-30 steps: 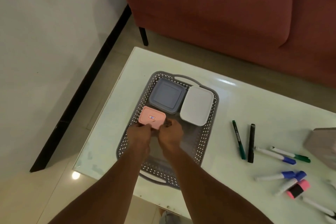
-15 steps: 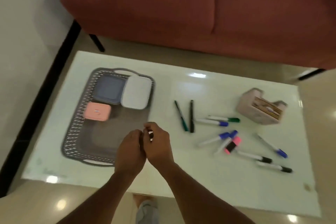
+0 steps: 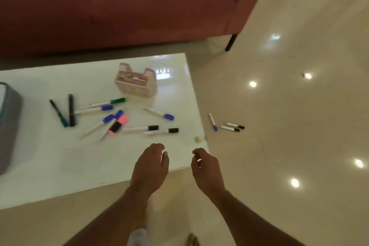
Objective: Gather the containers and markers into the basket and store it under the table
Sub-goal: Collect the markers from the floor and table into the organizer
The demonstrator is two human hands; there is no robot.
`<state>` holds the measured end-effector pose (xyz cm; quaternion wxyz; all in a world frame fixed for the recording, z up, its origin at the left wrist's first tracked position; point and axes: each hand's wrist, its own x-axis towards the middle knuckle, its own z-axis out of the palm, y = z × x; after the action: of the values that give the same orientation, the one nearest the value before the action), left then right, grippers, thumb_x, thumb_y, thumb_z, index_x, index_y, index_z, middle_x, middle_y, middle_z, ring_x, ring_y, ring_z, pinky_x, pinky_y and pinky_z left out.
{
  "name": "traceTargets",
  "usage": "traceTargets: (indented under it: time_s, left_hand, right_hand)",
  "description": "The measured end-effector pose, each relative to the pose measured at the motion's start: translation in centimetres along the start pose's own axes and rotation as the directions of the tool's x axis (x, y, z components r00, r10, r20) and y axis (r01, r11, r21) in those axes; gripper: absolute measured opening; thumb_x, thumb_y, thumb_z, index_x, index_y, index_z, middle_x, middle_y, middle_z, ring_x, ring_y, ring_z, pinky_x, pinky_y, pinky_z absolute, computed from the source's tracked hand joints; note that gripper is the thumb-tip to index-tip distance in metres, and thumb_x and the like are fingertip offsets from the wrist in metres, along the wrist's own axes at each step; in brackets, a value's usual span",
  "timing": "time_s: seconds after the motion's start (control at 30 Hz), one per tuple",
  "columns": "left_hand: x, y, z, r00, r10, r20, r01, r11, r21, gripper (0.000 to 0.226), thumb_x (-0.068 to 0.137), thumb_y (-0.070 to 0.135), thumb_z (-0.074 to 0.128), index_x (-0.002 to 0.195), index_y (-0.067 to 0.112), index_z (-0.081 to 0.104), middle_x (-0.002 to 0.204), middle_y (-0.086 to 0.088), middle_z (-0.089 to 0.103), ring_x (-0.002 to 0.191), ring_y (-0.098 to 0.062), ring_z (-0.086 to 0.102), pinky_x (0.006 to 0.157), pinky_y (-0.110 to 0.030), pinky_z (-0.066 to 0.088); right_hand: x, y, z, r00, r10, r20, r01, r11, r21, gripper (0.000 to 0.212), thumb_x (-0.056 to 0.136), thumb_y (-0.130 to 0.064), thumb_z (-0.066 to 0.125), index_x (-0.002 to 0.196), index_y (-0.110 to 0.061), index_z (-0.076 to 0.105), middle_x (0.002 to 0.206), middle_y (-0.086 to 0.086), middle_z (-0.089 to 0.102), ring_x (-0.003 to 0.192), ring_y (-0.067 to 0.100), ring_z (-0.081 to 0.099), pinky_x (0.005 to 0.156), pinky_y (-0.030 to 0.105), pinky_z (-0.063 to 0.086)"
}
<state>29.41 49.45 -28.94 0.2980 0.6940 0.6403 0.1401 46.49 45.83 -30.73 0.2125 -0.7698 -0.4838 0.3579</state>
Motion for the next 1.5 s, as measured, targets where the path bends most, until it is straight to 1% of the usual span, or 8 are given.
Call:
traceTargets:
  time_s: [0.47, 0.67, 0.83, 0.93, 1.07, 1.17, 1.3, 1.5]
  left_hand:
    - [19.4, -0.6, -1.7, 0.911, -0.026, -0.411, 0.075, 0.992, 0.104, 0.020, 0.094, 0.018, 0.051, 0.108, 0.006, 0.058, 0.099, -0.013, 0.063, 0.091, -0.028, 0.057, 0.081, -0.045, 0.049]
    - [25.4, -5.4, -6.9, 0.768, -0.168, -0.618, 0.311, 0.941, 0.131, 0.031, 0.091, 0.030, 0.043, 0.111, 0.008, 0.051, 0.107, -0.016, 0.056, 0.098, -0.034, 0.052, 0.080, -0.046, 0.042]
    - [29.4, -7.4, -8.2, 0.654, -0.661, -0.369, 0.591, 0.750, -0.296, 0.056, 0.097, 0.044, 0.039, 0.135, 0.004, 0.045, 0.136, -0.020, 0.051, 0.124, -0.036, 0.048, 0.099, -0.042, 0.038]
    - [29.8, -7.7, -7.5, 0.651, -0.725, -0.224, 0.622, 0.679, -0.391, 0.057, 0.098, 0.049, 0.029, 0.113, 0.004, 0.060, 0.117, -0.019, 0.063, 0.107, -0.036, 0.056, 0.082, -0.036, 0.038]
    - [28.1, -6.6, -6.1, 0.567, -0.763, -0.311, 0.588, 0.639, -0.496, 0.061, 0.091, 0.061, 0.032, 0.095, 0.006, 0.058, 0.088, -0.005, 0.062, 0.080, -0.023, 0.056, 0.067, -0.032, 0.036]
    - [26.9, -5.6, -5.1, 0.556, -0.786, -0.271, 0.497, 0.576, -0.649, 0.062, 0.085, 0.071, 0.037, 0.089, 0.012, 0.053, 0.077, 0.005, 0.056, 0.068, -0.010, 0.054, 0.055, -0.026, 0.037]
    - [26.6, -5.9, -3.4, 0.608, -0.761, -0.224, 0.433, 0.555, -0.710, 0.031, 0.093, 0.042, 0.048, 0.080, 0.014, 0.045, 0.067, 0.003, 0.043, 0.061, -0.013, 0.039, 0.053, -0.025, 0.033]
    - [26.5, -6.2, -2.1, 0.593, -0.748, -0.298, 0.416, 0.602, -0.681, 0.023, 0.099, 0.026, 0.041, 0.093, 0.007, 0.051, 0.071, 0.001, 0.045, 0.061, -0.012, 0.040, 0.054, -0.026, 0.033]
  right_hand:
    - [19.0, -5.7, -0.7, 0.972, -0.051, 0.231, 0.009, 0.984, 0.180, 0.023, 0.088, -0.028, 0.059, 0.110, -0.021, 0.060, 0.078, -0.011, 0.062, 0.066, 0.000, 0.061, 0.058, 0.012, 0.043]
    - [26.0, -15.9, 3.2, 0.889, 0.119, 0.442, -0.226, 0.954, 0.198, 0.051, 0.088, -0.051, 0.058, 0.118, -0.009, 0.056, 0.102, 0.007, 0.066, 0.091, 0.022, 0.066, 0.085, 0.044, 0.058]
    - [28.9, -21.1, 6.5, 0.706, 0.305, 0.639, -0.532, 0.824, 0.195, 0.056, 0.092, -0.062, 0.037, 0.111, -0.014, 0.059, 0.098, 0.009, 0.067, 0.096, 0.031, 0.064, 0.085, 0.048, 0.056]
    - [29.5, -21.4, 7.6, 0.719, 0.352, 0.599, -0.540, 0.825, 0.163, 0.053, 0.093, -0.056, 0.034, 0.110, -0.016, 0.064, 0.104, 0.013, 0.070, 0.096, 0.030, 0.066, 0.087, 0.051, 0.056]
    - [30.0, -21.0, 6.7, 0.772, 0.324, 0.547, -0.470, 0.870, 0.148, 0.043, 0.089, -0.049, 0.040, 0.102, -0.017, 0.065, 0.097, 0.010, 0.071, 0.087, 0.027, 0.068, 0.085, 0.046, 0.057]
    - [30.5, -19.8, 5.7, 0.860, 0.042, 0.508, -0.199, 0.945, 0.258, 0.035, 0.090, -0.047, 0.043, 0.114, -0.027, 0.061, 0.106, 0.000, 0.069, 0.094, 0.019, 0.067, 0.076, 0.034, 0.056]
    - [30.8, -17.6, 5.0, 0.825, -0.163, 0.541, -0.033, 0.942, 0.334, 0.040, 0.089, -0.027, 0.052, 0.127, -0.039, 0.050, 0.108, -0.016, 0.064, 0.097, 0.004, 0.060, 0.070, 0.018, 0.044]
    - [29.5, -15.9, 6.2, 0.853, -0.249, 0.458, 0.072, 0.926, 0.371, 0.035, 0.093, -0.019, 0.052, 0.112, -0.045, 0.040, 0.109, -0.014, 0.061, 0.098, 0.011, 0.061, 0.088, 0.035, 0.053]
